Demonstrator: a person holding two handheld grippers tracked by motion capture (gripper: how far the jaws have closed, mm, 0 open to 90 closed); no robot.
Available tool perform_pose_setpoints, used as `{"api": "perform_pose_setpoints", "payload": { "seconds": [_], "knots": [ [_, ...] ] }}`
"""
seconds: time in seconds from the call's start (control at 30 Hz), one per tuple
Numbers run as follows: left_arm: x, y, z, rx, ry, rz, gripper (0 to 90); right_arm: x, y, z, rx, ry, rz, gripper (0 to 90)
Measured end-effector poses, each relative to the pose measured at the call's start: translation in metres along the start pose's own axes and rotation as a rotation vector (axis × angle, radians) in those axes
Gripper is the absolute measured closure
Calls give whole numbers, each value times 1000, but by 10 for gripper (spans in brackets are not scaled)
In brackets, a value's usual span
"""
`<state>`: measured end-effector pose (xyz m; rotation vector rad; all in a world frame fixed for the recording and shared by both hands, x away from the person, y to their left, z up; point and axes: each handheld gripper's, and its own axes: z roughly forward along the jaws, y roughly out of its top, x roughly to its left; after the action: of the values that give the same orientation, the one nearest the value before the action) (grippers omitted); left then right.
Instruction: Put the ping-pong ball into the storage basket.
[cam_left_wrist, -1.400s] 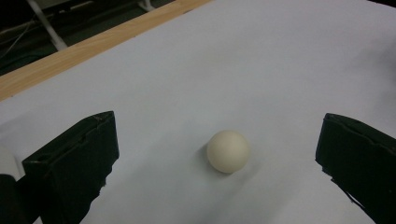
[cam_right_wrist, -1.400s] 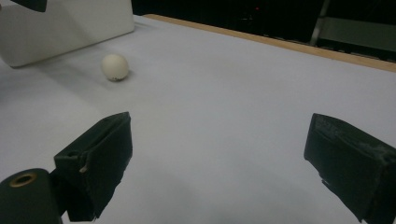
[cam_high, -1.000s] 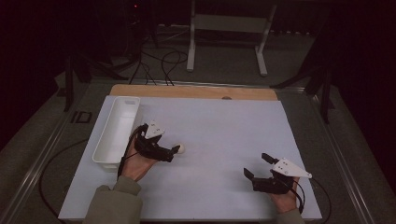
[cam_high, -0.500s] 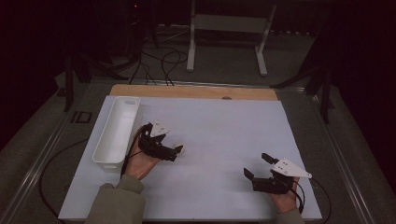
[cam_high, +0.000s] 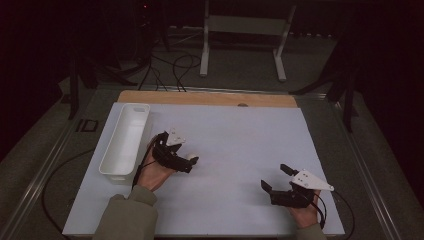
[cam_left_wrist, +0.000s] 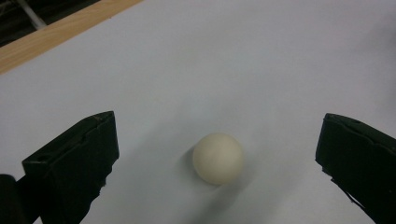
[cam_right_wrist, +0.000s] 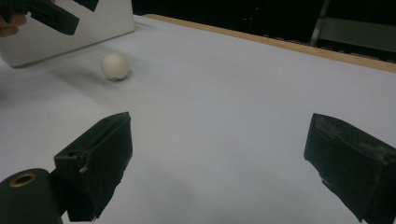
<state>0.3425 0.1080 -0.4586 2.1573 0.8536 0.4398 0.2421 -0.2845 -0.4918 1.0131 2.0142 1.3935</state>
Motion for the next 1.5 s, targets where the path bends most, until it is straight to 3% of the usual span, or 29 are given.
{"api": "perform_pose_setpoints", "payload": {
  "seconds": [0.67, 1.5],
  "knots": [
    [-1, -1, 19, 94, -43, 4, 30, 0, 0, 0, -1, 1, -1, 74],
    [-4, -3, 36, 159, 5, 11, 110, 0, 0, 0, -1, -3, -1, 74]
  ]
}}
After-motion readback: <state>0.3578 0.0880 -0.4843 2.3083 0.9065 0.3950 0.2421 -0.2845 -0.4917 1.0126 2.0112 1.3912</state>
